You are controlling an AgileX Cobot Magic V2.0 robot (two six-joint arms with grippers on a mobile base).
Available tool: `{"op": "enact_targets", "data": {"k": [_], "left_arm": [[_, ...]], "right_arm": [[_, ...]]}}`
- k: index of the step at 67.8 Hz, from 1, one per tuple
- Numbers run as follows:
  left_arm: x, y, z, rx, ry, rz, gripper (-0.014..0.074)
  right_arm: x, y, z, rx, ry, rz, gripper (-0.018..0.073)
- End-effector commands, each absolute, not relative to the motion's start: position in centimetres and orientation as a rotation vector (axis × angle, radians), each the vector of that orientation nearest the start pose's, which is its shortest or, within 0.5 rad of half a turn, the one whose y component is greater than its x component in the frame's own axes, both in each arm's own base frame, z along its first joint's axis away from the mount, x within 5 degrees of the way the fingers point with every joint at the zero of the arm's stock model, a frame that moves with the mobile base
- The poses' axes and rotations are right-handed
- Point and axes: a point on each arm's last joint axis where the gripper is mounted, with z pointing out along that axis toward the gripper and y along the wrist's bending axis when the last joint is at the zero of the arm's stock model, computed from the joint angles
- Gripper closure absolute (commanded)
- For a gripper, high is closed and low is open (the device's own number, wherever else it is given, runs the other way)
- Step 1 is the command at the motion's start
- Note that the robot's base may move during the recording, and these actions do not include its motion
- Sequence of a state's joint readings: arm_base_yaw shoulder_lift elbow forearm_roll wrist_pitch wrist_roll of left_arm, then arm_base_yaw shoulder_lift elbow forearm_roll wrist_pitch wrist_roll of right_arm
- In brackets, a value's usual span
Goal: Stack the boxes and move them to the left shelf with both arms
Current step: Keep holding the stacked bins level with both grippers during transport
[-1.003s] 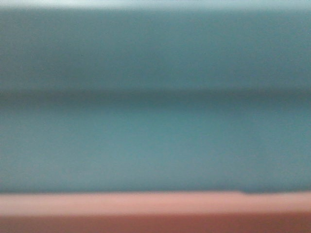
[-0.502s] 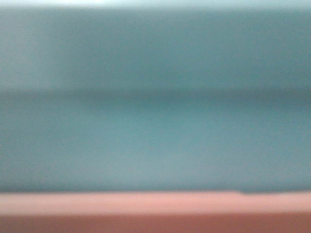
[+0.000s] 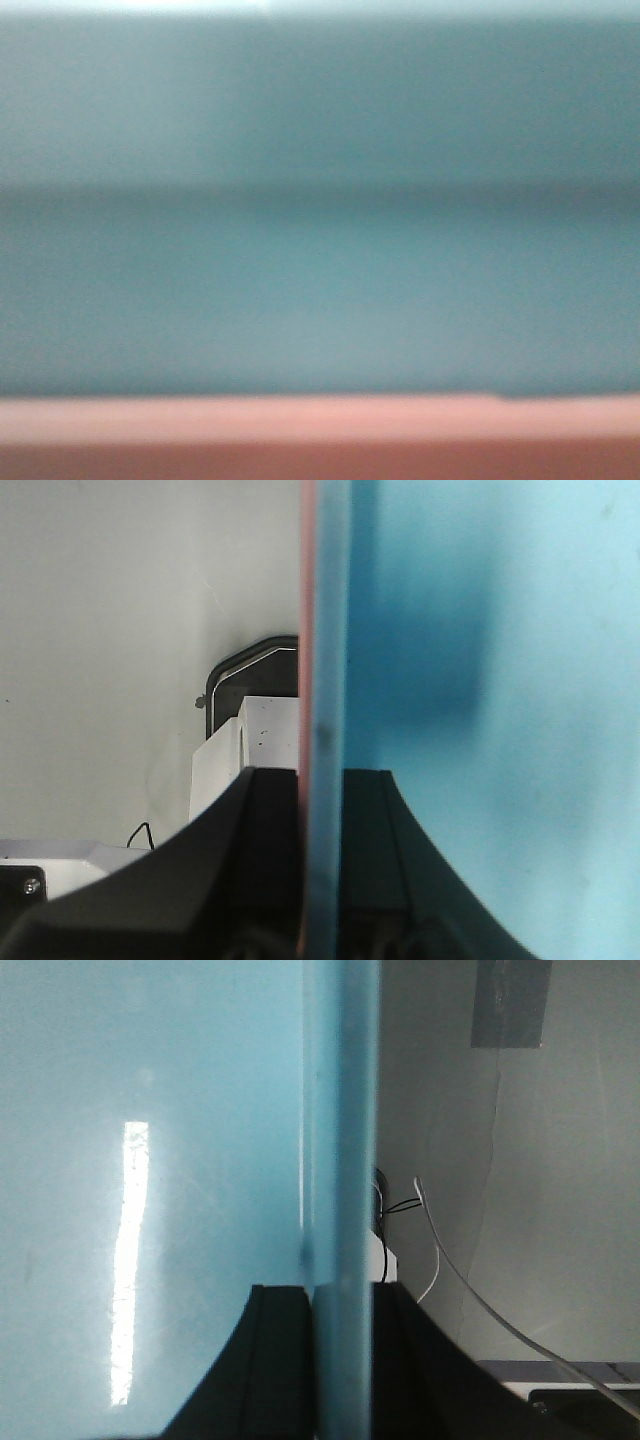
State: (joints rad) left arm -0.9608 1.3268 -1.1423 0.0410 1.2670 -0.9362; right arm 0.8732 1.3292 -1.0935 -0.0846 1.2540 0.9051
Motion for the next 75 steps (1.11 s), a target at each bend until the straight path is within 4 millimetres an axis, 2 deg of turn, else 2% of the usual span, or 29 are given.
{"op": "enact_targets", "data": {"k": [1, 75], "left_arm": [[12.69, -19.21, 33.25, 0.046, 3.028, -0.289, 0.0608], [12.69, -19.21, 33.25, 0.046, 3.028, -0.289, 0.0608]], "right_arm": [[15.05, 17.46, 31.66, 0.008, 2.969, 0.162, 0.0503], [15.05, 17.46, 31.66, 0.008, 2.969, 0.162, 0.0503]]}}
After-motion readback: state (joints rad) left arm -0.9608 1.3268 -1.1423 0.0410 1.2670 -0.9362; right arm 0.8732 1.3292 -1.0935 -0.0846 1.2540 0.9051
